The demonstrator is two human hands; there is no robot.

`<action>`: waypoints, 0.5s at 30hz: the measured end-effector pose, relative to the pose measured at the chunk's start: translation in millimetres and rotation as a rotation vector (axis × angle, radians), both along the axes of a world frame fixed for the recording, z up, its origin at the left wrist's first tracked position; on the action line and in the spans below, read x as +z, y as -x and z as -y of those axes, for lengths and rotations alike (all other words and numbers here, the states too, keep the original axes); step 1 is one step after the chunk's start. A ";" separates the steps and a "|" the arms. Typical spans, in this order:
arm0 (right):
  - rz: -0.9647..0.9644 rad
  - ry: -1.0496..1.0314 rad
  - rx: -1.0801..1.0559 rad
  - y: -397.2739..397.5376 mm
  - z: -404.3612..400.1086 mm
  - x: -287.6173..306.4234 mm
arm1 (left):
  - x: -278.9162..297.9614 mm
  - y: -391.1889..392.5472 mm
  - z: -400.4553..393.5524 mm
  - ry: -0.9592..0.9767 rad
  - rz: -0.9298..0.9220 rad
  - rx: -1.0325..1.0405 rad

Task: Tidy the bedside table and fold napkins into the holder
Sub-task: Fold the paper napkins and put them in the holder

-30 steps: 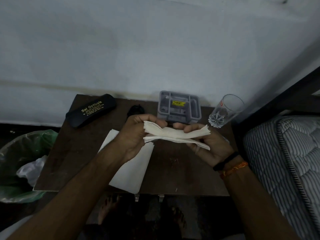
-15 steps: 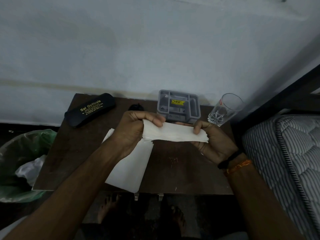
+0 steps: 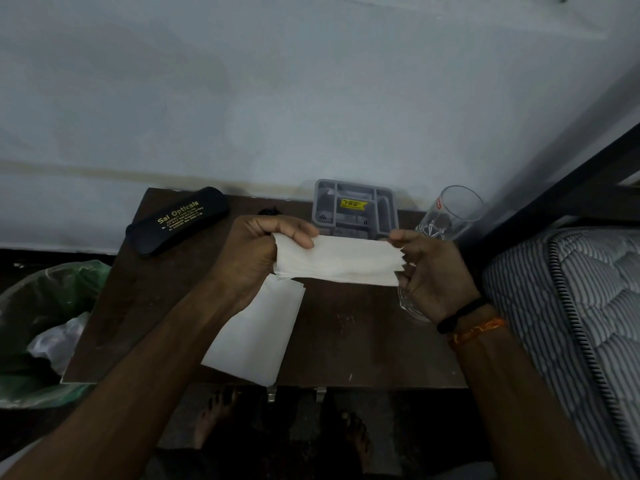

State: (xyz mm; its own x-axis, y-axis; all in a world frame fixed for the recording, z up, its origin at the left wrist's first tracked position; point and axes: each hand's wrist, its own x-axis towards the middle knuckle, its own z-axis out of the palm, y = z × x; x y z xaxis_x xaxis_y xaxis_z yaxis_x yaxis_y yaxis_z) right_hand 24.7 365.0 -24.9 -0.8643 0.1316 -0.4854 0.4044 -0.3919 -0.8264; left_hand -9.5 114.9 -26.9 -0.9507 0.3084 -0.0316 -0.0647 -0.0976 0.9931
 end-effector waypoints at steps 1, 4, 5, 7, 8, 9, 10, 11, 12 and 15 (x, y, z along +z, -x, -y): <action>0.019 -0.003 0.023 -0.1 1.0 1.1 | 0.0 -0.4 -0.2 0.023 -0.025 -0.002; 0.083 -0.054 0.142 -1.6 8.4 7.7 | -2.0 -1.0 -1.6 0.069 -0.073 -0.011; 0.086 -0.058 0.197 -2.7 11.4 9.5 | -2.6 -1.1 -2.3 0.076 -0.087 -0.014; 0.082 -0.083 0.290 -6.2 17.3 13.2 | -3.6 -1.9 -3.0 0.075 -0.121 -0.032; 0.082 -0.099 0.319 -7.4 19.4 13.9 | -3.8 -2.1 -3.3 0.070 -0.138 -0.042; 0.087 -0.113 0.331 -7.8 21.1 14.4 | -3.9 -2.2 -3.3 0.067 -0.155 -0.050; 0.097 -0.125 0.332 -7.7 21.9 13.9 | -3.9 -2.3 -3.1 0.064 -0.171 -0.053; 0.107 -0.121 0.332 -7.5 22.7 14.3 | -3.8 -2.4 -2.9 0.060 -0.187 -0.053; 0.109 -0.094 0.336 -7.2 23.2 14.2 | -3.5 -2.6 -2.6 0.057 -0.202 -0.053; 0.088 0.012 0.368 -7.2 23.2 16.9 | -2.8 -1.8 -1.4 0.047 -0.241 -0.068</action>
